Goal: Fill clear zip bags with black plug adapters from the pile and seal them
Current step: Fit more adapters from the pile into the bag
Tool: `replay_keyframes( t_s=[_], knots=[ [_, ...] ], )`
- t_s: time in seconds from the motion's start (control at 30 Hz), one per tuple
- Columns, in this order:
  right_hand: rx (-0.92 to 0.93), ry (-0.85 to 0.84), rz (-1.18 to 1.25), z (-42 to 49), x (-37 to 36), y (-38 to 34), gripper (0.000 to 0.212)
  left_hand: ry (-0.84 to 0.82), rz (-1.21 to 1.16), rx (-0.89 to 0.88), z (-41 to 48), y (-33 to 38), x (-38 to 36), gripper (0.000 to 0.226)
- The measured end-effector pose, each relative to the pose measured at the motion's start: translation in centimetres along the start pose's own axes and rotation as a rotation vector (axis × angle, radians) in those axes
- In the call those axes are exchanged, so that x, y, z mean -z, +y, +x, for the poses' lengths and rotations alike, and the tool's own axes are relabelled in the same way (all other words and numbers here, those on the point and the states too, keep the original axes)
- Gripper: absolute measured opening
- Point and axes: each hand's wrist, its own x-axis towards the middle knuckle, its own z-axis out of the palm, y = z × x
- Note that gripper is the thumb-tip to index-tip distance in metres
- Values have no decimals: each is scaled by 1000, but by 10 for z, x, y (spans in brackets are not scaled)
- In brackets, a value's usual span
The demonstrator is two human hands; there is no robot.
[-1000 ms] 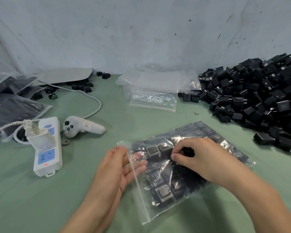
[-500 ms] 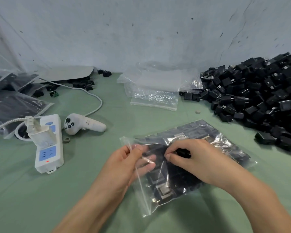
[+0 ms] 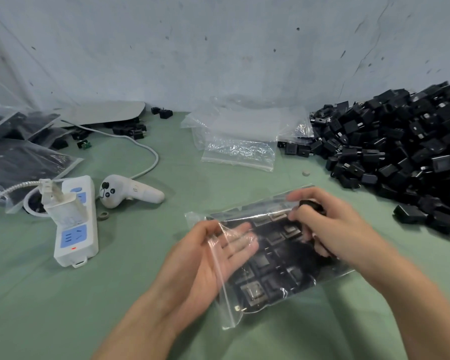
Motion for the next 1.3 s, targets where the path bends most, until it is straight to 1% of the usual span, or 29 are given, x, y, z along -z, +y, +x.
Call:
replay_keyframes(
  t_s=[0.03, 0.07, 0.13, 0.17, 0.2, 0.23, 0.27, 0.33, 0.37, 0.4, 0.43, 0.5, 0.53, 0.6, 0.67, 0.77, 0.83, 0.9, 0.97, 1.03, 1.07, 1.13, 1.17, 1.2, 1.27, 1.3],
  knots=[
    [-26, 46, 85, 2, 2, 0, 20, -9, -11, 8, 1, 2, 2, 6],
    [-44, 82, 152, 2, 4, -1, 20, -21, -2, 15, 0, 4, 4, 9],
    [-50, 114, 275, 0, 3, -5, 20, -8, 60, 33, -3, 9, 12, 23],
    [-45, 105, 322, -1, 1, -7, 21, 42, 90, 29, -3, 13, 15, 30],
    [-39, 83, 349, -3, -1, -9, 21, 126, 127, -9, -5, 17, 18, 34],
    [-30, 54, 362, -4, -5, -12, 23, 230, 208, -90, -6, 20, 19, 33],
    [-13, 24, 370, -5, -10, -15, 26, 348, 349, -212, -7, 23, 23, 27],
    [30, -42, 345, -8, -20, -22, 37, 597, 764, -550, -12, 30, 29, 17],
    [62, -71, 294, -10, -25, -25, 41, 617, 898, -699, -15, 33, 28, 15],
    [111, -92, 228, -13, -32, -27, 43, 560, 939, -783, -18, 33, 26, 16],
    [176, -99, 162, -15, -39, -29, 41, 443, 891, -782, -21, 30, 21, 17],
    [308, -96, 41, -19, -56, -34, 37, 206, 732, -592, -24, 21, 8, 17],
    [358, -102, -5, -21, -65, -36, 38, 134, 688, -498, -24, 18, 4, 21],
    [424, -110, -60, -23, -79, -39, 42, 89, 605, -381, -21, 15, -1, 30],
    [460, -89, -123, -26, -87, -41, 47, 101, 522, -341, -20, 17, 1, 41],
    [513, -84, -330, -29, -91, -45, 58, 87, 504, -313, -22, 24, 3, 25],
    [564, -129, -444, -30, -94, -46, 63, 81, 485, -308, -25, 25, 3, 26],
    [591, -175, -508, -31, -95, -47, 69, 113, 470, -323, -27, 27, 6, 25],
    [570, -171, -499, -28, -89, -48, 73, 196, 462, -354, -29, 34, 12, 20],
    [515, -82, -396, -23, -75, -46, 65, 367, 492, -402, -31, 46, 23, 19],
    [483, -12, -333, -19, -65, -43, 57, 471, 603, -425, -32, 52, 31, 18],
    [406, 144, -239, -10, -43, -35, 39, 625, 964, -445, -33, 59, 48, 16],
    [367, 221, -207, -6, -34, -29, 32, 640, 1097, -439, -33, 58, 54, 15],
    [333, 293, -190, -3, -26, -25, 27, 621, 1161, -428, -32, 56, 56, 15],
    [277, 396, -199, 0, -18, -16, 24, 534, 1149, -375, -30, 47, 55, 13],
    [254, 420, -215, 1, -17, -13, 24, 499, 1087, -336, -29, 42, 53, 11]
  ],
)
